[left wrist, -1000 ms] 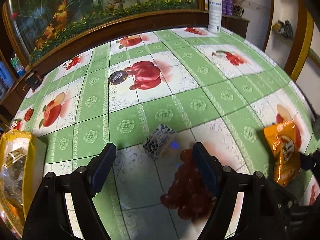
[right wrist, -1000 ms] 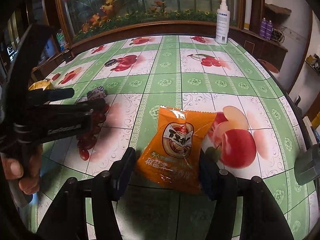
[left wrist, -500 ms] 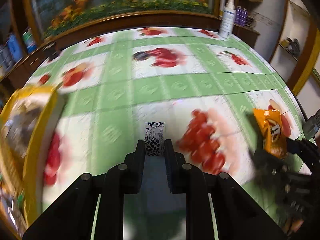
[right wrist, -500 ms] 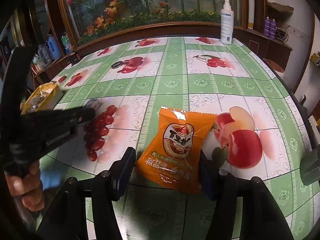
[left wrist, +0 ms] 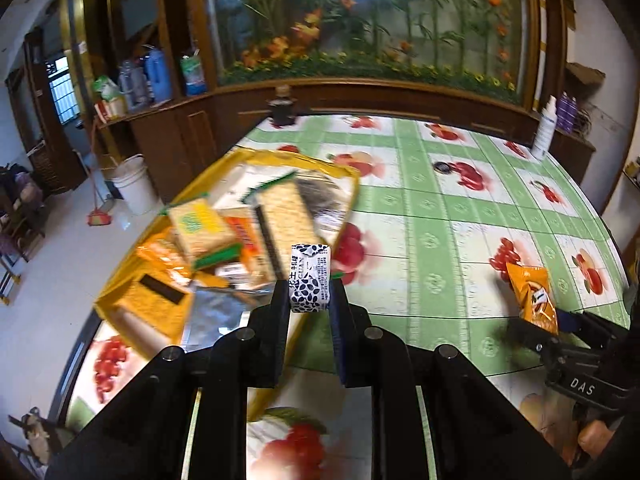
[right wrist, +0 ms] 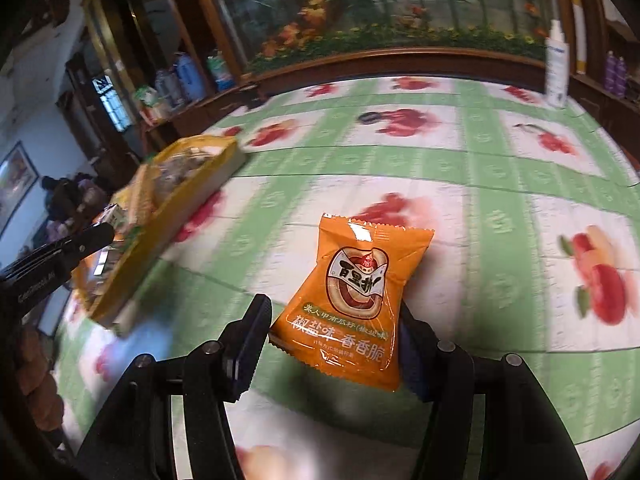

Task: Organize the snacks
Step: 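Carry the orange candy bag and small white candy over the tray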

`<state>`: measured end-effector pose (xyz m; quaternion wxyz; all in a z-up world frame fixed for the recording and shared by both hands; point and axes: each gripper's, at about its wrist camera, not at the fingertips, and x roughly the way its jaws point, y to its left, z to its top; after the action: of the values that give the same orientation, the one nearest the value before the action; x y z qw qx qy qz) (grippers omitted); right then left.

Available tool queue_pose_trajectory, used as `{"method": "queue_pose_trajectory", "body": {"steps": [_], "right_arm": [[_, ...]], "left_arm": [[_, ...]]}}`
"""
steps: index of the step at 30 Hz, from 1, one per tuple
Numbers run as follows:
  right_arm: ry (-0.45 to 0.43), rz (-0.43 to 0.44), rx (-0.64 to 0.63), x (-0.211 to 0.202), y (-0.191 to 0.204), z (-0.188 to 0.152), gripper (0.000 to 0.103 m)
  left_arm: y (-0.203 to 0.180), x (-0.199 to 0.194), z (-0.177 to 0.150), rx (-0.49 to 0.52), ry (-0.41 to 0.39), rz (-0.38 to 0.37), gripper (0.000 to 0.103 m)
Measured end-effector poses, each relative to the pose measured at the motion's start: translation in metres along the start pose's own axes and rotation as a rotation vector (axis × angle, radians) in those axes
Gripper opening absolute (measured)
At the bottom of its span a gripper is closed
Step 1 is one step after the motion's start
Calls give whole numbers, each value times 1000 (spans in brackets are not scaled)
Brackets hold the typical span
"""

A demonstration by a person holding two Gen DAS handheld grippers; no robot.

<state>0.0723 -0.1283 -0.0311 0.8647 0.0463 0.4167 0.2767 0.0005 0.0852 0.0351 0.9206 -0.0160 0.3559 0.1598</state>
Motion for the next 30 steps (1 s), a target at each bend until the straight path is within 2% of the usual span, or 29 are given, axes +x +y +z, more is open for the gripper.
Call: {"method": "queue_pose_trajectory", "body": {"steps": [9, 21, 30], "right_arm": [[-16, 139, -24, 0, 60, 5, 60], [-8, 187, -153, 7, 135, 27, 60], [14, 192, -206, 25, 163, 40, 60]], "left_arm": [[41, -6, -4, -55, -24, 39, 17], [80, -4, -9, -131, -24, 49, 17], [107, 7, -15, -185, 8, 54, 17]]}}
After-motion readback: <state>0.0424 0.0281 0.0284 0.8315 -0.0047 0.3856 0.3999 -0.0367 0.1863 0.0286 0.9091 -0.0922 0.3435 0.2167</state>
